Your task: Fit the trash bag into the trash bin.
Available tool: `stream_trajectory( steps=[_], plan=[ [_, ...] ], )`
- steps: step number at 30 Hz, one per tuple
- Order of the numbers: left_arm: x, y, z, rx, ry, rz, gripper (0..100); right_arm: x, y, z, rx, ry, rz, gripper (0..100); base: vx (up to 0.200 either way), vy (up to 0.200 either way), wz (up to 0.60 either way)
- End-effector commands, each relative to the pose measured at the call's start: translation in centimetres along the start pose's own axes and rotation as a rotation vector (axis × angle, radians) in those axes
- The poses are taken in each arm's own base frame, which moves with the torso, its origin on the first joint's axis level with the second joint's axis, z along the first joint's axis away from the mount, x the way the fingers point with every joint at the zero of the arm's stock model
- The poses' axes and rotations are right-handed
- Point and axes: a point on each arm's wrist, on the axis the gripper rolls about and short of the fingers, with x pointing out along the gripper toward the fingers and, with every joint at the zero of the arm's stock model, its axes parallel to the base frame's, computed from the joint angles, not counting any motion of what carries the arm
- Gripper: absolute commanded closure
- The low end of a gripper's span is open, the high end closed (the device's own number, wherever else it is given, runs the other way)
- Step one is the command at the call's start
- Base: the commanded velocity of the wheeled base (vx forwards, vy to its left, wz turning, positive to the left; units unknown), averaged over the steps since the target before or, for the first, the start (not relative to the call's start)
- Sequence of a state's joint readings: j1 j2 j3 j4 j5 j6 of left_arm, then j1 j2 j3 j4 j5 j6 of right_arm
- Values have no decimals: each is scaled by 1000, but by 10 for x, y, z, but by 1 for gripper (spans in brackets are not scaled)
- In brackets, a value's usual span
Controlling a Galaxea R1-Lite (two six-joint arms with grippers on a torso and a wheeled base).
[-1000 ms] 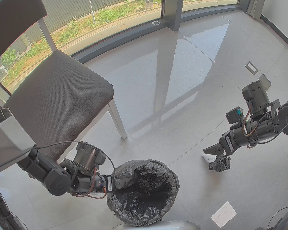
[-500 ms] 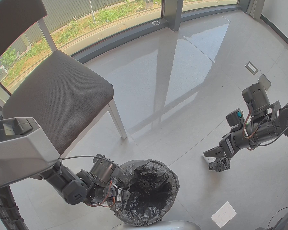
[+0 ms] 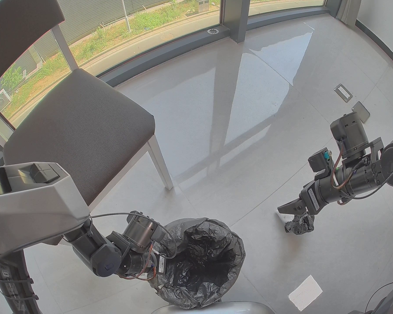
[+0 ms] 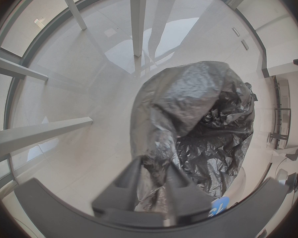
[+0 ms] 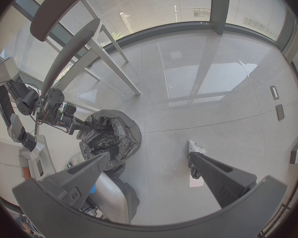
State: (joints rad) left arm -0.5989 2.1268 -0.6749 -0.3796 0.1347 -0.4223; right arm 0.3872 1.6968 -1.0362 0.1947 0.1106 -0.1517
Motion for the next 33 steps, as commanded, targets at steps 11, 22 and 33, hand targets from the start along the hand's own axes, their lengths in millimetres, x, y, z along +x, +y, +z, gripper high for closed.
stream_trajectory(
  steps=[11, 22, 33],
  plan=[
    [-7, 7, -1, -14, -6, 11, 100, -2, -2, 0, 7, -5, -7, 0, 0, 0, 0],
    [-10, 10, -1, -26, -15, 18, 100, -2, -2, 0, 7, -4, -6, 0, 0, 0, 0],
    [10, 11, 0, -40, -11, 27, 0, -2, -2, -5, 11, 7, -7, 0, 0, 0, 0]
  ],
)
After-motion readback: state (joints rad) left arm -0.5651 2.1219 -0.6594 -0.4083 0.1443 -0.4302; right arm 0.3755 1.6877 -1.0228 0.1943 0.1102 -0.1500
